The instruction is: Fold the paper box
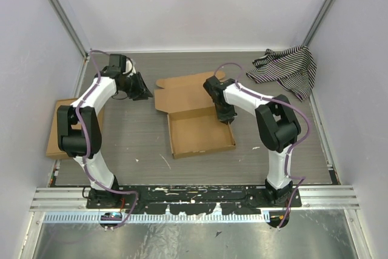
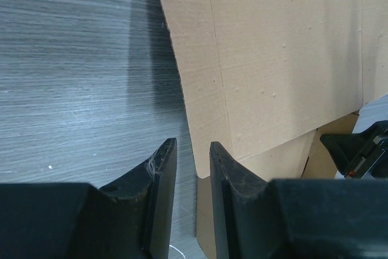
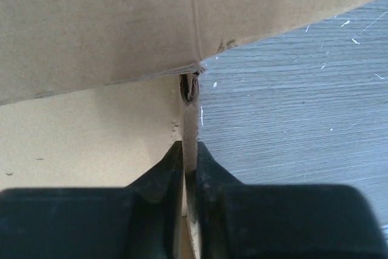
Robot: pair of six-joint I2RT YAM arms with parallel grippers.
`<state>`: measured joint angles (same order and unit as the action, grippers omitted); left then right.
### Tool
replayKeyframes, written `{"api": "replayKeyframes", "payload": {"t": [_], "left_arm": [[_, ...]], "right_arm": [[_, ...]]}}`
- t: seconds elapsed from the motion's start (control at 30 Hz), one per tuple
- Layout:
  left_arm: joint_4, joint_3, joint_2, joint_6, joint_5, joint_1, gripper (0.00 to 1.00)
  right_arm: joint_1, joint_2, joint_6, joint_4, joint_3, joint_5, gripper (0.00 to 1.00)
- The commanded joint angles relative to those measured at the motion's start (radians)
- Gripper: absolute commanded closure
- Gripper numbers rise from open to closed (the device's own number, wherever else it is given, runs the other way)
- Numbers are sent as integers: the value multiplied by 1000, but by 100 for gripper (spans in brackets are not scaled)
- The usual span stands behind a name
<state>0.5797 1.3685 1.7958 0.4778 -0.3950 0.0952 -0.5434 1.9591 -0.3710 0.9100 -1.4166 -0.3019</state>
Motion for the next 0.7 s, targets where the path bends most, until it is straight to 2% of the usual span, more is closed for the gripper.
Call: {"api": "replayKeyframes", "payload": {"t": [0.0, 0.07, 0.13, 0.23, 0.4, 0.47, 0.5, 0.53, 0.57, 0.67], "left_arm": [[-15, 15, -32, 1, -6, 1, 65], [-7, 24, -29, -1, -1, 0, 65], [1, 34, -25, -5, 1, 0, 65], [9, 49, -14, -5, -2, 0, 65], [17, 71, -7, 0, -2, 0, 65], [22, 80, -3, 1, -2, 1, 65], [26, 84, -1, 1, -3, 1, 65], [31, 88, 2, 1, -3, 0, 65], [34, 92, 7, 0, -2, 1, 65], [62, 108, 23, -11, 1, 1, 65]], "right_arm": [[-5, 10, -43, -5, 2, -1, 76], [-6, -15, -45, -1, -2, -1, 63], [-6, -44, -40, 4, -5, 4, 59], [-4, -75, -31, 27, 1, 19, 56], [-4, -132, -22, 62, 61, 40, 57], [-4, -158, -23, 64, 97, 42, 64], [-4, -167, -26, 63, 114, 41, 75], [-4, -173, -25, 59, 126, 46, 96], [-4, -174, -22, 48, 136, 51, 99], [-4, -141, -23, 46, 116, 46, 99]]}}
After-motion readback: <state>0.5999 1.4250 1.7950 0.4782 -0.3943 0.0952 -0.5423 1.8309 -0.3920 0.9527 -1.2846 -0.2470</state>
